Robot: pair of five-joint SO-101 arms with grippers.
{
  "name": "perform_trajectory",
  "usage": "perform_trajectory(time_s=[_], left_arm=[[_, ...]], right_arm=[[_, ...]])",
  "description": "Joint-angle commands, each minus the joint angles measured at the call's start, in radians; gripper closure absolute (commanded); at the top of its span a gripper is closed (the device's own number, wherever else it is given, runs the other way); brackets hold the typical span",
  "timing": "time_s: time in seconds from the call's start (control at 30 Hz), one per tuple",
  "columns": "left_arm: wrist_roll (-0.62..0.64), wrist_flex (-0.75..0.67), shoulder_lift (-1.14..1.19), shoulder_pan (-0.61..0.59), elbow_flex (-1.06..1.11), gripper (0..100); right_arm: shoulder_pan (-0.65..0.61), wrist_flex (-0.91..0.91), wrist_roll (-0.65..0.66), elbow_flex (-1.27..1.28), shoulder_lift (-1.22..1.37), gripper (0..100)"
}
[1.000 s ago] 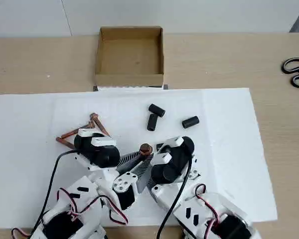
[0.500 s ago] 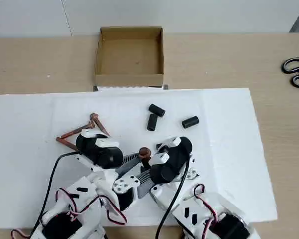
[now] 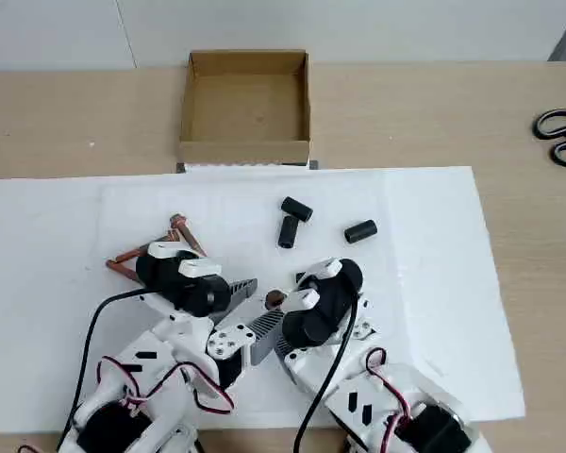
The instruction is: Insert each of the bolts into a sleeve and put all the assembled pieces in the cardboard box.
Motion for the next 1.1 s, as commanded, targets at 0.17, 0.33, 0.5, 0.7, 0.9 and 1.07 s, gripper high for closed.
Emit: perform_trajectory(time_s=[0.17, 0.33, 0.5, 0.7, 0.9, 1.07], left_arm=[[-0.005, 0.003, -0.008, -0.014, -0.125, 98], [-0.009, 0.003, -0.008, -0.026, -0.170, 99], [-0.014, 0.005, -0.008, -0.196, -0.171, 99], [-0.189, 0.005, -0.008, -0.470, -0.042, 99], [-0.226, -0.002, -0.009, -0.585, 0.156, 99], [-0.310, -0.002, -0.009, -0.585, 0.257, 99]], right_arm=[[0.031, -0.035, 0.009, -0.008, -0.007, 99.5], [0.064, -0.031, 0.008, -0.008, -0.010, 99.5], [0.128, -0.035, 0.008, -0.012, -0.015, 99.5], [0.234, -0.070, 0.006, -0.009, -0.008, 99.5], [0.386, -0.254, 0.098, 0.000, 0.025, 99.5], [0.427, -0.501, 0.133, -0.086, 0.286, 99.6]])
